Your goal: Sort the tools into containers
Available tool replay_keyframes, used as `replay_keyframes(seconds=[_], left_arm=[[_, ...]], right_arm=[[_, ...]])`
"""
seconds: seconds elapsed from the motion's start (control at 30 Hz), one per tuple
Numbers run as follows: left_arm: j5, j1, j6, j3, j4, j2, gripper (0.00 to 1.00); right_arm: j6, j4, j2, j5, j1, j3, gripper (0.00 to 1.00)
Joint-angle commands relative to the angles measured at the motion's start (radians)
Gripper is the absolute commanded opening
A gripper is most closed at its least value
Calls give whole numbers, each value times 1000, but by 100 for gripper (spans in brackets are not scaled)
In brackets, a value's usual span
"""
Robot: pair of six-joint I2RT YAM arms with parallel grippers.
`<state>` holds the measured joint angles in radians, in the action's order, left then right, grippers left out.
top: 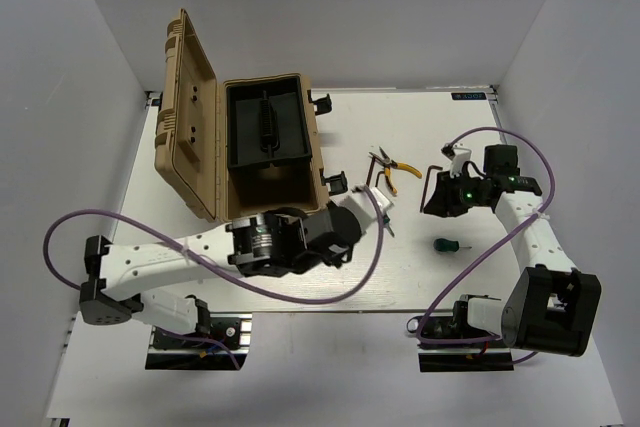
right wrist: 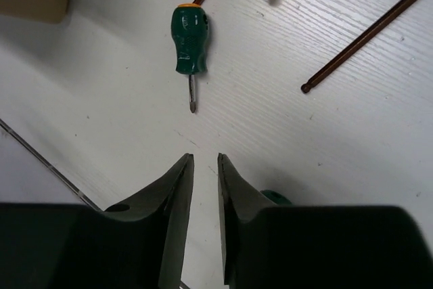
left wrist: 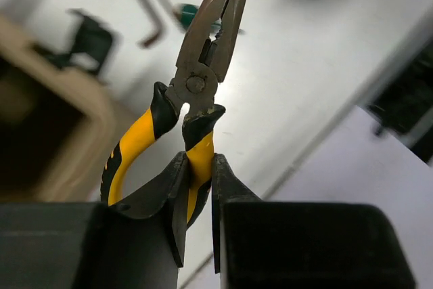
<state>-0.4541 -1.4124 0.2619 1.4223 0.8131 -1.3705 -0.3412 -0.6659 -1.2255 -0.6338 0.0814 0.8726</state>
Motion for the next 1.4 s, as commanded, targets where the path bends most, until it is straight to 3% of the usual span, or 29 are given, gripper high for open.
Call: replay_keyframes(seconds=[0.0,0.1,0.23,0.47,0.53,0.67,0.83,0.93,1.23,1.37], left_arm=[[-259,61,-9,12,14,63,0],[-381,154,-58,12,-23,63,0],[-382,329,-95,-9,-54,39,0],[-328,504,-150,-105,-164,-16,0],[-293,513,-161,-118,-173,-44,0],[-249,561,-161,-131,-200,-73,5],[-207,581,-161,-131,-209,-73,44],[-186,581,-170,-86,-200,-73,54],[-132,581,-170,-17,-134,-33,56],[24,558,-197,-40,-144,51,56]], right_arm=[[41,51,21,37,9,3,26],[48,51,15,36,11,12,24],[54,45,18,36,11,16,23],[54,45,15,31,11,16,23],[51,48,11,37,9,17,29],[54,60,-37,55,6,38,53],[-13,58,-217,34,-2,138,61],[-85,81,-346,48,-17,238,62],[-278,66,-676,123,-80,561,62],[-321,112,-761,224,-141,597,65]])
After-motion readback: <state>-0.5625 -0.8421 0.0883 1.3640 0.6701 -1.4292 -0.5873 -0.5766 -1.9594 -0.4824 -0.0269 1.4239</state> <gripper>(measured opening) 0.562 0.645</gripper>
